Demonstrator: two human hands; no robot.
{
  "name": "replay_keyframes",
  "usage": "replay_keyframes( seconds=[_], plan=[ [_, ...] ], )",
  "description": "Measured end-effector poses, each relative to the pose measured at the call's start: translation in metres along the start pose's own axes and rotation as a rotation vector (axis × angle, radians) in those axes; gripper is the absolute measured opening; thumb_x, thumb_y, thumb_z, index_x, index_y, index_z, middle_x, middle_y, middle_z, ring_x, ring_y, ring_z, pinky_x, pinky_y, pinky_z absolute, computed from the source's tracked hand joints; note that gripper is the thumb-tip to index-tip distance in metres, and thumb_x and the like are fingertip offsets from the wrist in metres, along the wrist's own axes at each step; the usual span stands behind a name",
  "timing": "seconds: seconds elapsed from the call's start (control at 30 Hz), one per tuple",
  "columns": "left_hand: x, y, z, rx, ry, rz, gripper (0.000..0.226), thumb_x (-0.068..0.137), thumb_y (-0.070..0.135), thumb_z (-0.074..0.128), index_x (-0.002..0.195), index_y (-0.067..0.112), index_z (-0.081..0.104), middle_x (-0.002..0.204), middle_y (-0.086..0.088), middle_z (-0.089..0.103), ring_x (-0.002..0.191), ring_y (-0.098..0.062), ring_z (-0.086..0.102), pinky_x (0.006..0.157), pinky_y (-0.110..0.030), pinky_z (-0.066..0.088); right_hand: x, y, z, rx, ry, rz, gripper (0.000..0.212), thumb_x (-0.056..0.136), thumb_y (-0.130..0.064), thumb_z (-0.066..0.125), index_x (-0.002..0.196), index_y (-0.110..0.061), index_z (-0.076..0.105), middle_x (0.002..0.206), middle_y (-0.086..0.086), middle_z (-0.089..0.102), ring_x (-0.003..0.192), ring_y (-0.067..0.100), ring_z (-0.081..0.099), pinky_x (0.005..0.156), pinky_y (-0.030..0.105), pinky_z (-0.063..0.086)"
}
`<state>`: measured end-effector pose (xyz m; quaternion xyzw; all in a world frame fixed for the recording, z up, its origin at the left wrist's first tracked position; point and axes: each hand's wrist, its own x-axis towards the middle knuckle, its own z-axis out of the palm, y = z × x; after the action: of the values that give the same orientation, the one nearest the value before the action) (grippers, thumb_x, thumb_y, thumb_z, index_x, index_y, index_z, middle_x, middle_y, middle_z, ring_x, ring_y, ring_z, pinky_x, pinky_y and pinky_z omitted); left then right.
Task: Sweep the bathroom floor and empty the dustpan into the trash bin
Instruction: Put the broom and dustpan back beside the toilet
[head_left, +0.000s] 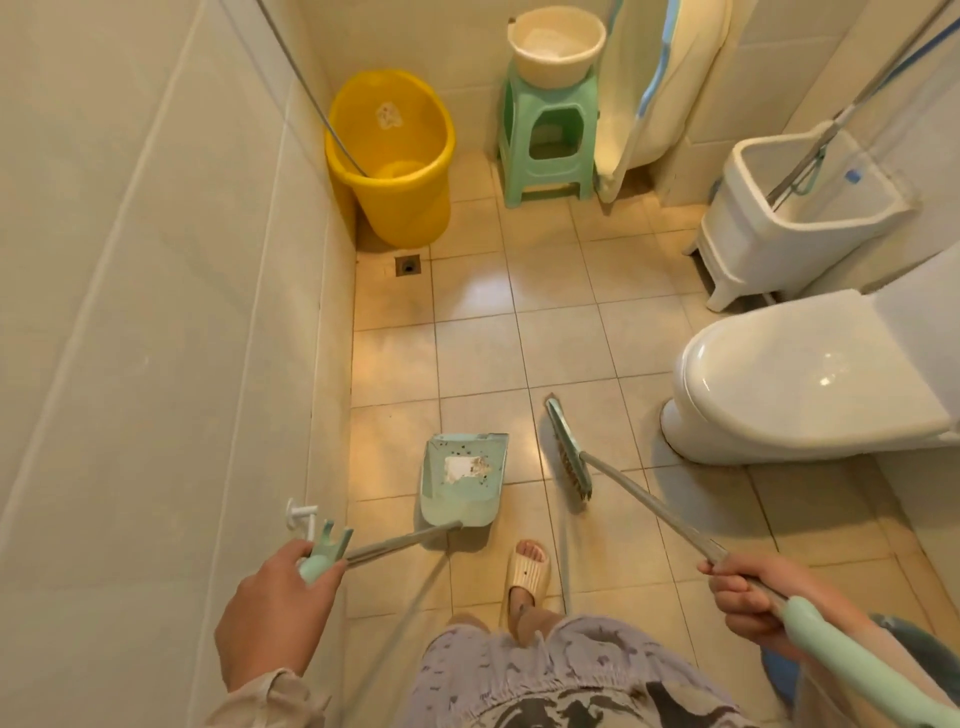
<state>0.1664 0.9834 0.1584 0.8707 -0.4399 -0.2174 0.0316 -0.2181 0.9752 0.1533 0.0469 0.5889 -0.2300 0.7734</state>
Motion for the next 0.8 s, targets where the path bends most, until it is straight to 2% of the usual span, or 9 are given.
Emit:
replay_keyframes(
  seconds=[0.1,0.2,0.3,0.43,0.63,0.8],
  plan=[
    [0.027,0.027,-0.01,0.0,0.009,-0.021,0.024,0.083,0.04,0.065,0.1,0.022,0.068,0.07,-0.006,0.058,0.067,-0.027,0.049,0.055,-0.027,0.035,0.013,-0.051,0.016,-0.007,0.004,-0.007,0.018,0.08,0.003,0.036,0.066,-0.009,0.036,0.029,0.0,0.032,0.014,0.007,0.029,0.021,0.007,0.023],
    [0.062,0.058,-0.018,0.039,0.018,-0.003,0.025,0.083,0.039,0.064,0.1,0.021,0.067,0.08,-0.011,0.068,0.067,-0.026,0.049,0.055,-0.027,0.036,0.028,-0.092,0.028,-0.019,0.018,-0.036,0.026,0.09,0.001,0.031,0.067,-0.009,0.037,0.031,0.0,0.033,0.015,0.007,0.03,0.022,0.008,0.024],
    [0.103,0.092,-0.024,0.075,0.036,0.043,0.027,0.084,0.038,0.063,0.104,0.021,0.067,0.088,-0.011,0.072,0.069,-0.026,0.05,0.055,-0.026,0.035,0.044,-0.128,0.042,-0.033,0.015,-0.038,0.027,0.092,0.0,0.031,0.067,-0.009,0.037,0.031,0.0,0.032,0.016,0.007,0.031,0.023,0.008,0.025],
    [0.163,0.139,-0.025,0.124,0.049,0.125,0.028,0.084,0.038,0.062,0.106,0.021,0.066,0.09,-0.011,0.073,0.081,-0.033,0.063,0.057,-0.026,0.036,0.07,-0.173,0.06,0.008,0.02,-0.015,0.028,0.092,-0.001,0.031,0.066,-0.009,0.037,0.03,0.001,0.032,0.016,0.008,0.031,0.024,0.007,0.026],
    [0.261,0.222,-0.038,0.21,0.019,0.329,0.027,0.085,0.04,0.06,0.106,0.024,0.065,0.088,-0.008,0.073,0.081,-0.03,0.066,0.055,-0.026,0.037,0.094,-0.22,0.083,0.133,0.073,-0.003,0.023,0.09,0.002,0.032,0.071,-0.008,0.038,0.031,0.001,0.031,0.015,0.008,0.028,0.025,0.006,0.024],
    [0.34,0.3,-0.051,0.275,-0.01,0.499,0.03,0.086,0.042,0.06,0.112,0.027,0.063,0.09,-0.009,0.073,0.085,-0.03,0.067,0.057,-0.026,0.038,0.099,-0.249,0.101,0.272,0.103,0.017,0.026,0.09,0.003,0.031,0.067,-0.007,0.037,0.03,0.002,0.03,0.014,0.01,0.027,0.028,0.004,0.025]
  ],
)
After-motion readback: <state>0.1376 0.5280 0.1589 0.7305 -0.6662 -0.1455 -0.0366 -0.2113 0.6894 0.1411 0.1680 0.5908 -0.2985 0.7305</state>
